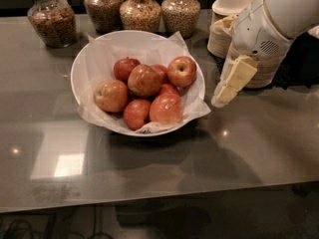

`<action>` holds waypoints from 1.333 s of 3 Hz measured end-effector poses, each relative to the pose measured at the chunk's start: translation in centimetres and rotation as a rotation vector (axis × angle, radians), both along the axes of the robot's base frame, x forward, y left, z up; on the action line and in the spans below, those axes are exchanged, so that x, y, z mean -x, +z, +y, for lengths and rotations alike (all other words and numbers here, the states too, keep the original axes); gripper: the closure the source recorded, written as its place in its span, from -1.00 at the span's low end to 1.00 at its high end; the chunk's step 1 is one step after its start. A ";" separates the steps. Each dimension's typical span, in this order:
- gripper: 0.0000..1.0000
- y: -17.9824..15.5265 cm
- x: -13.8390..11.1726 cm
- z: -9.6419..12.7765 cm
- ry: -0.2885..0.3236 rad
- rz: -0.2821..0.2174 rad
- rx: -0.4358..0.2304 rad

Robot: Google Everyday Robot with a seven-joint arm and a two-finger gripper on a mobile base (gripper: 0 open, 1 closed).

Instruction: Pick apple from white bowl

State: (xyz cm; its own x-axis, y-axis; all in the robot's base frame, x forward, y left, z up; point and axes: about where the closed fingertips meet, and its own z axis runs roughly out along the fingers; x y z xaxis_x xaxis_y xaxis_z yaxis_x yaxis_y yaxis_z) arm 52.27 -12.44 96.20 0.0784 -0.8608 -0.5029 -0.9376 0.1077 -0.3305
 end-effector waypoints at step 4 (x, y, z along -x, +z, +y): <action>-0.82 -1.1 -4.3 3.6 0.149 -0.098 -0.081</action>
Offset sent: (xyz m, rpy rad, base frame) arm 0.0475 0.0339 -0.0051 0.0697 -0.0862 0.1564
